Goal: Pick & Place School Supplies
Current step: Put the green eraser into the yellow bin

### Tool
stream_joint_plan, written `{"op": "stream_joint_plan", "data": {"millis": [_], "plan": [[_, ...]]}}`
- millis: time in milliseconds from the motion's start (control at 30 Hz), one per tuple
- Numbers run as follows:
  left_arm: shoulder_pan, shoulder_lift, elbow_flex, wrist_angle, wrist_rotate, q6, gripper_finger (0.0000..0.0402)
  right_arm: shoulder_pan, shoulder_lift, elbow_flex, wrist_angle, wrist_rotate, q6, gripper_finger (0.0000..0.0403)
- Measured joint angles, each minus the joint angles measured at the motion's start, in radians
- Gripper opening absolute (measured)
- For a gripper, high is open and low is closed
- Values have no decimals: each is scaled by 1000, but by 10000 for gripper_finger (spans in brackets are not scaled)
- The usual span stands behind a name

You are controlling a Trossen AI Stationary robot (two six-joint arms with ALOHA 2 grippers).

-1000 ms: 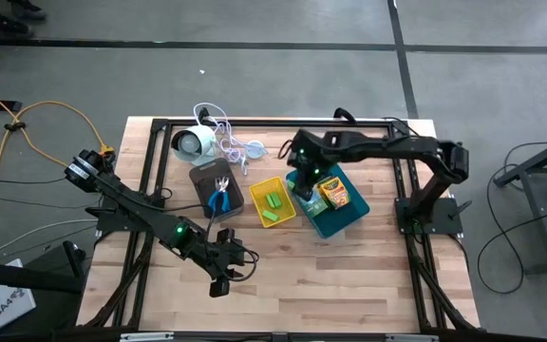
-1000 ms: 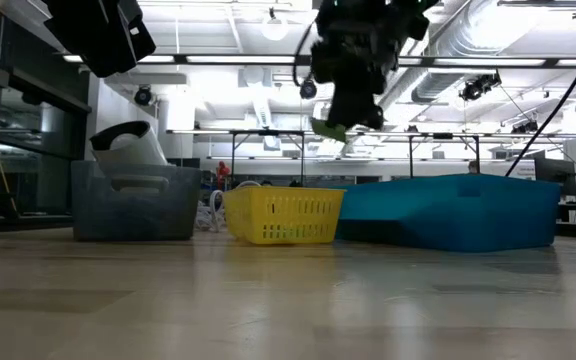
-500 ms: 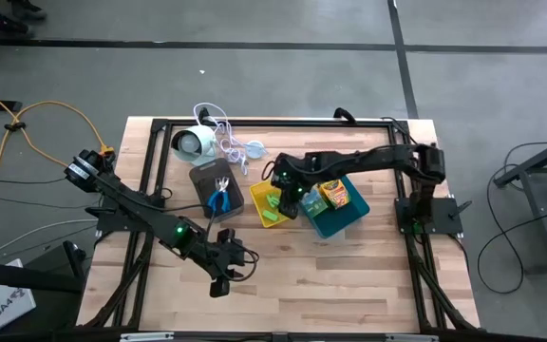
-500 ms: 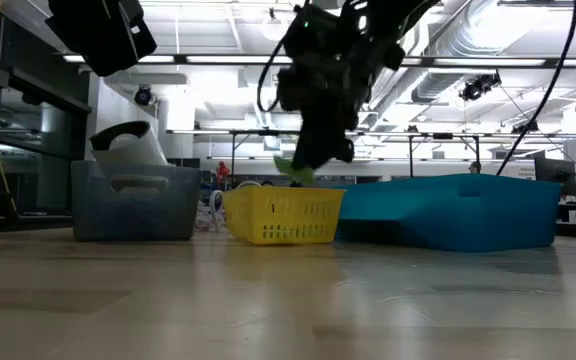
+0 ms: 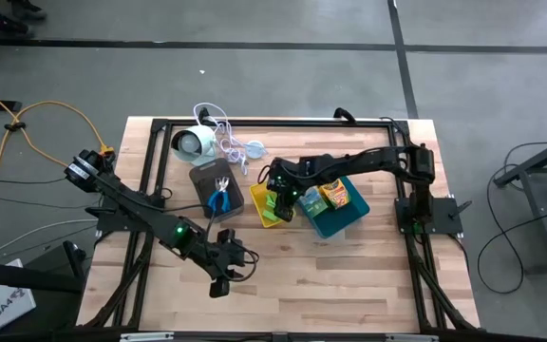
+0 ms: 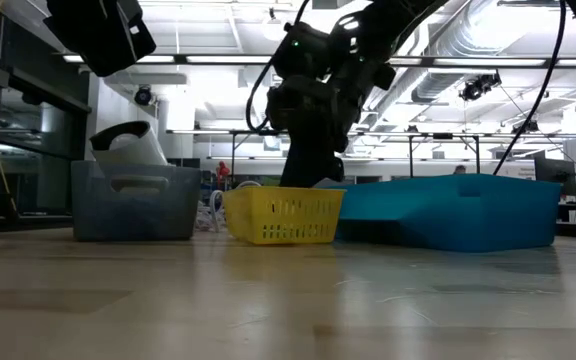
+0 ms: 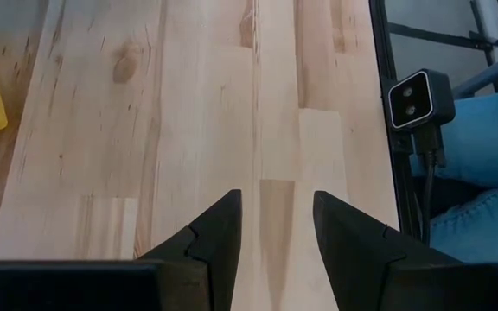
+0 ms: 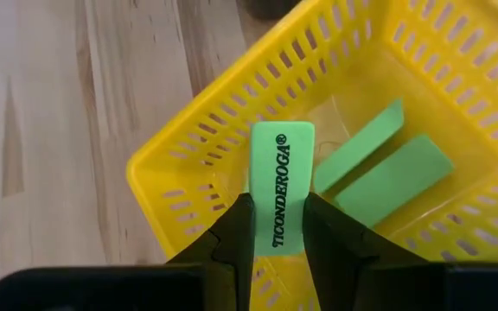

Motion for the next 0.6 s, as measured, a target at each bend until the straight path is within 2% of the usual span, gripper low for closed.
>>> {"op": "stream_joint_plan", "data": {"millis": [600], "plan": [[0, 0, 0, 0, 0, 0, 141, 2, 0, 0, 11, 0, -46, 78]]}}
